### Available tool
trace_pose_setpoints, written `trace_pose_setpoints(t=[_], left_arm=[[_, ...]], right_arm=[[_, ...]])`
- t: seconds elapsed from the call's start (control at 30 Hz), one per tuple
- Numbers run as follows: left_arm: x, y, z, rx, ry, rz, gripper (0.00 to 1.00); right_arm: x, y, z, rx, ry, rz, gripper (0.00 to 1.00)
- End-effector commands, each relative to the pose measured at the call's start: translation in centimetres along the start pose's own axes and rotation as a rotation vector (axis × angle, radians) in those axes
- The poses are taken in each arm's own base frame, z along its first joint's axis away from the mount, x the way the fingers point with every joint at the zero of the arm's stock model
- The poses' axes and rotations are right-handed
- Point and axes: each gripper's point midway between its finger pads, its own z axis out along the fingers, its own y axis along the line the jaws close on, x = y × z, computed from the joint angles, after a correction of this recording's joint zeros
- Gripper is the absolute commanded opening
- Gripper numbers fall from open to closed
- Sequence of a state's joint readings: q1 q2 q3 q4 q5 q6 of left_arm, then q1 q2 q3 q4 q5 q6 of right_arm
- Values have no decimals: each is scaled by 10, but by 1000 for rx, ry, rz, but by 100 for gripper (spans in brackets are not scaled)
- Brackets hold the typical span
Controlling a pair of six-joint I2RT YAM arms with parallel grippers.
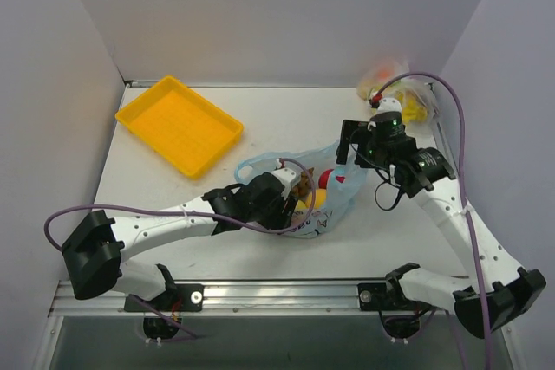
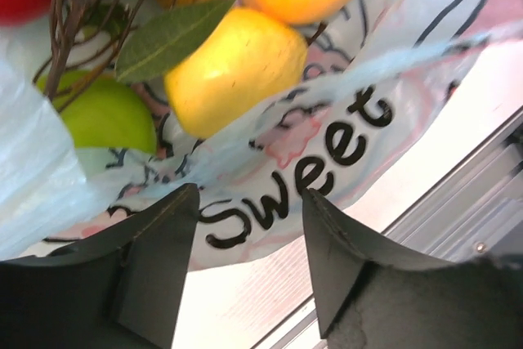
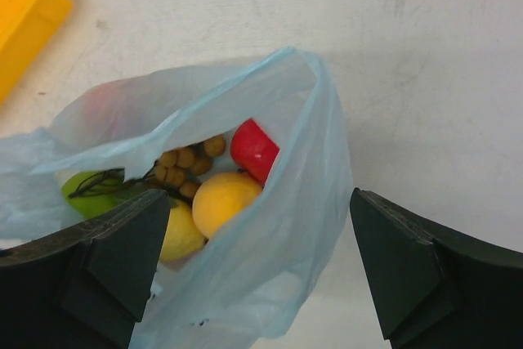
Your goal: Untie the knot of the plastic bag and take out the fruit
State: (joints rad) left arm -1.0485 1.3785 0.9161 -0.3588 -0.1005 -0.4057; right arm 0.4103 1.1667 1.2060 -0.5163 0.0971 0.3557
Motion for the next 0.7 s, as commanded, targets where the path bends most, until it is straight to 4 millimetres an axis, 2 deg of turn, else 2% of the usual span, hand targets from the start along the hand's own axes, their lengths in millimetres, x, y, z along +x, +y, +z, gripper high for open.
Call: trace_pose_setpoints(t=[0.0, 0.13, 0.17, 0.23, 0.27, 0.3, 0.33, 0.37, 0.47, 0.5, 0.57, 0.6, 0.67], left_arm=[[-39, -24, -4, 64, -108, -28, 65], [-40, -28, -5, 80, -125, -56, 70], [-41, -28, -5, 81, -129, -68, 71], [-40, -27, -4, 79, -130, -81, 73], [-39, -26, -4, 76, -129, -85, 73], [-38, -26, -4, 73, -129, -95, 73], [-38, -24, -4, 64, -132, -103, 73], [-37, -23, -3, 60, -132, -118, 73], [-37, -17, -4, 29, -147, -154, 73], [-39, -16, -4, 21, -156, -183, 73], [-43, -12, -4, -6, -180, -231, 73], [-47, -13, -4, -7, -194, -249, 73], [-54, -14, -5, -6, -218, -288, 73]], right_arm=[[12, -4, -21, 42, 2, 18, 99], [37, -11, -22, 76, 27, 60, 100], [53, -16, -17, 91, 60, 67, 100], [71, -19, -15, 94, 93, 73, 100], [93, -25, -9, 112, 143, 63, 100], [103, -27, -8, 119, 158, 87, 99], [112, -30, -6, 128, 175, 94, 93], [134, -38, -2, 150, 216, 99, 89], [161, -45, 3, 166, 258, 98, 75], [178, -51, 5, 178, 287, 91, 72], [190, -54, 7, 181, 307, 88, 61], [201, -57, 9, 188, 335, 77, 58], [209, -57, 11, 186, 364, 63, 53]])
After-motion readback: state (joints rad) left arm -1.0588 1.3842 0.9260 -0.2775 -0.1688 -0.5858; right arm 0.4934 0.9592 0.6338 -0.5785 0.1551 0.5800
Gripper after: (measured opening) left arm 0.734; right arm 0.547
